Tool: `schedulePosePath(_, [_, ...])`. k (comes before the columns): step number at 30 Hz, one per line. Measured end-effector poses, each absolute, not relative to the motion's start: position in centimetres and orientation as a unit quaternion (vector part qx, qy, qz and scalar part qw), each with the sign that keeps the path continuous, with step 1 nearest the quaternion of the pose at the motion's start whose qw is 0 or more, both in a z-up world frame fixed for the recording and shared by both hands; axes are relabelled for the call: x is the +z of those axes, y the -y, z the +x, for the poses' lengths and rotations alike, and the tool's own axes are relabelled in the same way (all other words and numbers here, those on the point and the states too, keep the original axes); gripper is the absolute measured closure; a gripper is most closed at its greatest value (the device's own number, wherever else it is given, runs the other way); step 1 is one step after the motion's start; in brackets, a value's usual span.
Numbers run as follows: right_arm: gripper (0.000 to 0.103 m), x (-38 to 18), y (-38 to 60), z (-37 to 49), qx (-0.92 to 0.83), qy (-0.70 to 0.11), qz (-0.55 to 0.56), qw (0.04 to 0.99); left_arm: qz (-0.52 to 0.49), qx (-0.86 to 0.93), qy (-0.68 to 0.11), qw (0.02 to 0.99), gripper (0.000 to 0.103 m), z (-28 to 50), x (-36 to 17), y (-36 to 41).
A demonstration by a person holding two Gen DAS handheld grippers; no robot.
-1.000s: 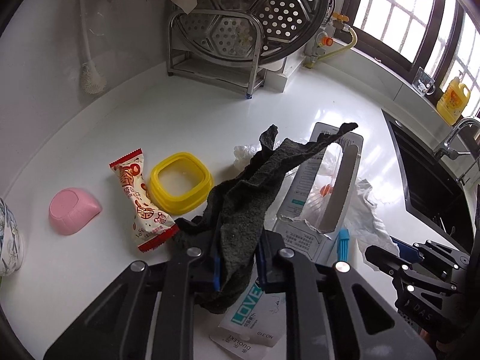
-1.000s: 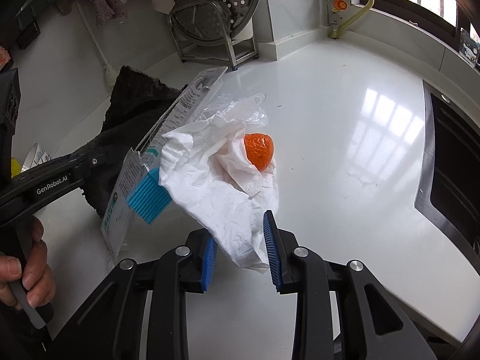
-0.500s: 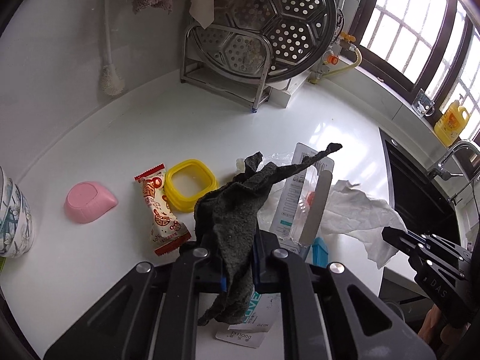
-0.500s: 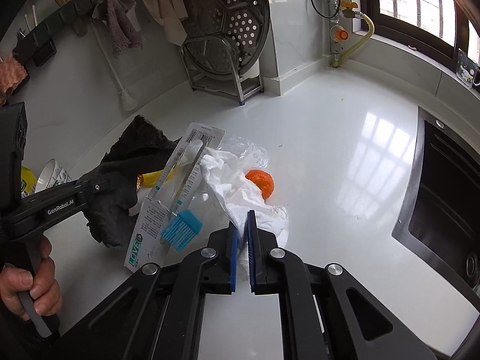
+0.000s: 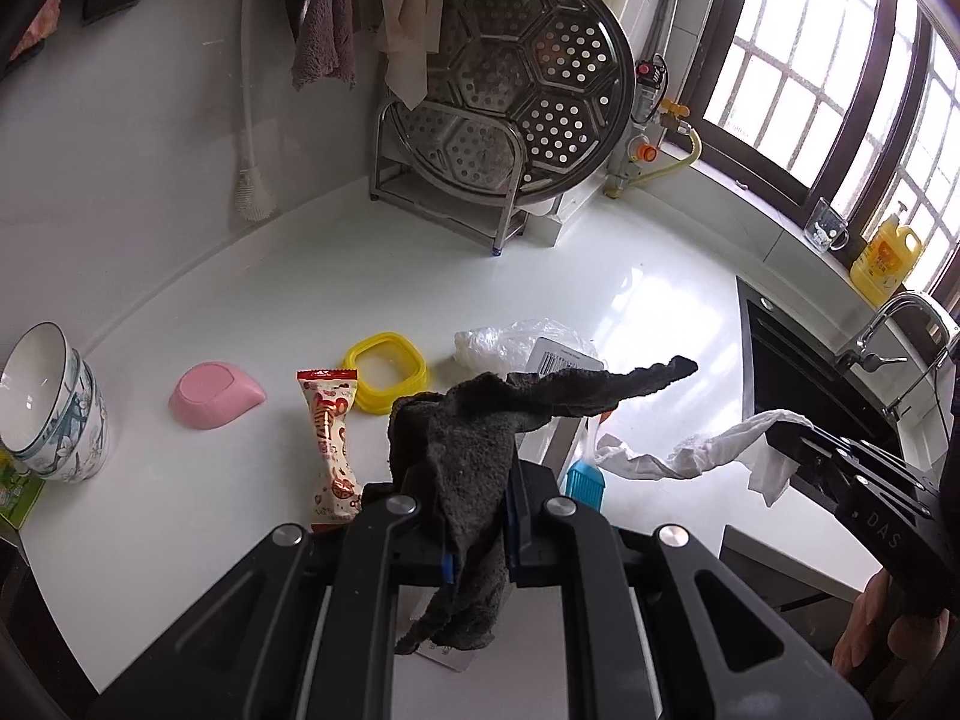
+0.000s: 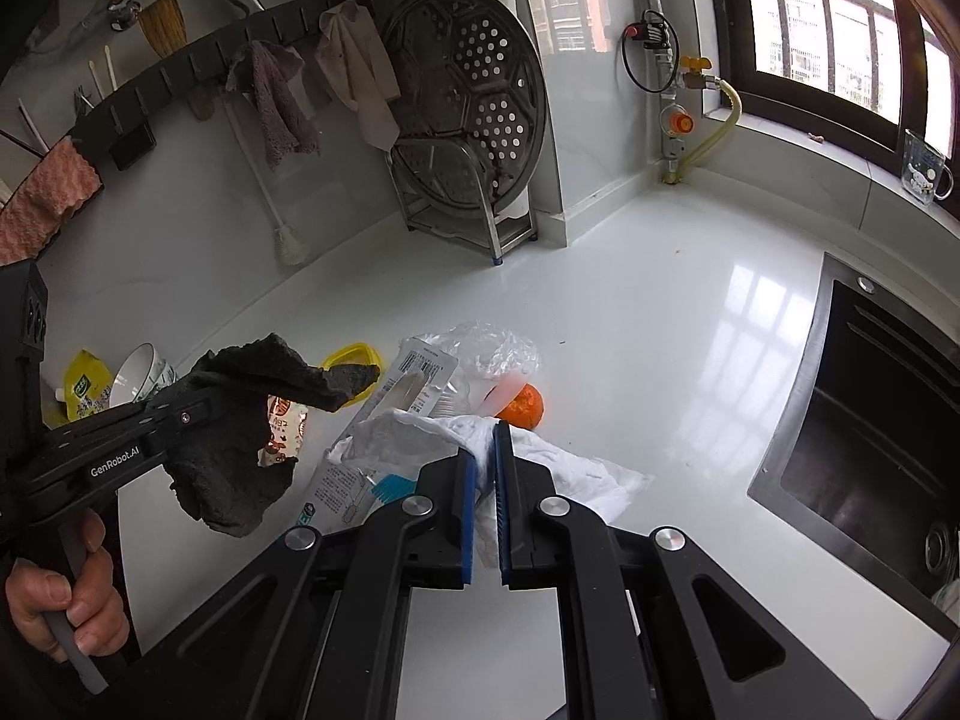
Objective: Collect trash
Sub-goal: 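Lift the cloth with the left tool while the right tool carries the tissue toward the bin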
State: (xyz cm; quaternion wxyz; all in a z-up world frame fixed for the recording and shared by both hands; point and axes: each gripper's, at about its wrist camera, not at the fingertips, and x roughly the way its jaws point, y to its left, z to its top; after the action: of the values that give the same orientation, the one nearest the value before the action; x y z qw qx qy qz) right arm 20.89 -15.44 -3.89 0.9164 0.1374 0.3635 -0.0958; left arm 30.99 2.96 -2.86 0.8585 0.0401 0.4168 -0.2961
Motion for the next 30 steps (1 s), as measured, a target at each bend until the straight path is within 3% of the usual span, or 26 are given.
schedulePosePath(15, [0.097,-2.1,16.1,13.2,-0.056,-0.357,0.134,0.923,0.03,-0.279,-0.402,0.872,0.091,20.8,0.3,-3.2])
schedulePosePath(30, [0.097,-5.6,19.2,0.5,-0.04,-0.408,0.133,0.902,0.037,-0.279,-0.431,0.857,0.091,7.4,-2.9,0.4])
